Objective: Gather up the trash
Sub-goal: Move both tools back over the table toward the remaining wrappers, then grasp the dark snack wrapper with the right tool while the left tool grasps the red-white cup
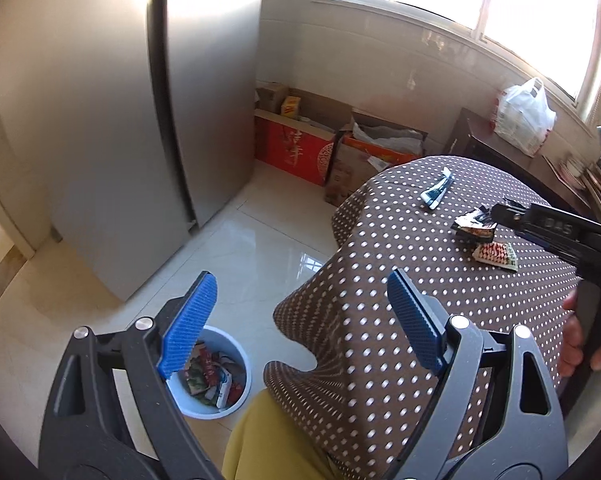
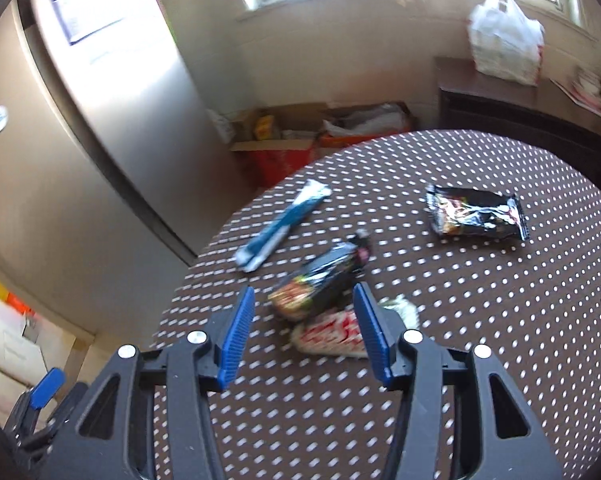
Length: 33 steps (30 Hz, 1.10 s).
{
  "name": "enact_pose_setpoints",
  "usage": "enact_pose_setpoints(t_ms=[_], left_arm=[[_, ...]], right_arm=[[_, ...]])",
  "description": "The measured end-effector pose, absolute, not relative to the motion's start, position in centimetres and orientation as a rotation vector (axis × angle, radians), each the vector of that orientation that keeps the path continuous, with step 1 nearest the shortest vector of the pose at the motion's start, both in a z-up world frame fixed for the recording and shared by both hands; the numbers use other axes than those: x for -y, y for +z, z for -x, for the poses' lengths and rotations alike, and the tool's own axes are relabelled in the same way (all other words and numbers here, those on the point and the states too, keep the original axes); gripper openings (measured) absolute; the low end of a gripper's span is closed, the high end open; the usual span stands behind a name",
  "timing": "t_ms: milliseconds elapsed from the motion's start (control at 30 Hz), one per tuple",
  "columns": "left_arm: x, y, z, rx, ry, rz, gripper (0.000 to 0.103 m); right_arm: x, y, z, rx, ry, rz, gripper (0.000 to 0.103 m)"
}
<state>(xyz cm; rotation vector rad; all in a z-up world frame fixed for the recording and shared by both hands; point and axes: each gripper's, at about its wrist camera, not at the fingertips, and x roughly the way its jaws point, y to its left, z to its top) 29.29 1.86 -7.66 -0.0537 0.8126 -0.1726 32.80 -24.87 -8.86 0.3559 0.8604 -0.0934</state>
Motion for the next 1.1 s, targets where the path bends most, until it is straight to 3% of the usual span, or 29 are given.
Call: enact_pose_setpoints(t_ms=[100,200,233,267,533,800,1100], left_arm=[[-1.1,-7.8,-30.2,-0.82,-0.177,0.051,0.086],[-1.2,-8.0,-31.0,-0.835,-0.159,0.049,0.086],[-1.2,-8.1,-31.3,-0.838,-0.155,0.051,0.086],[-1.3,-8.2,-31.5,-0.843,-0.151,0.056,0.086],[1.2,-8.0,-32.0,-0.853,-0.191,0.051,0.086],[9.3,-8.4,-31.9,-0.874,-0.434,-0.072,0.086],[17.4,-10.4,-33.7,-0.908,-0.575,-0.209,0.086]], right_arm=[[26.1,-10.2,-34.3,-0.901,-0.107,-0.389,0.05],[26.3,-11.0,-35.4,-0.915,-0.11,-0.369,0.033],[26.0,-11.2,-35.6,-0.917,-0.102,-0.367,0.018],[26.0,-11.3,-35.7,-0.916,-0.079,-0.376,0.012],[26.6,-8.9,-32.3,-0.818,-0.097,-0.372,0.009],[32.0,-7.1,-27.4,-0.719,-0.187,-0.413,0.009],[38.4,-10.0,-24.7,-0.717,-0.265,-0.573,0.009]])
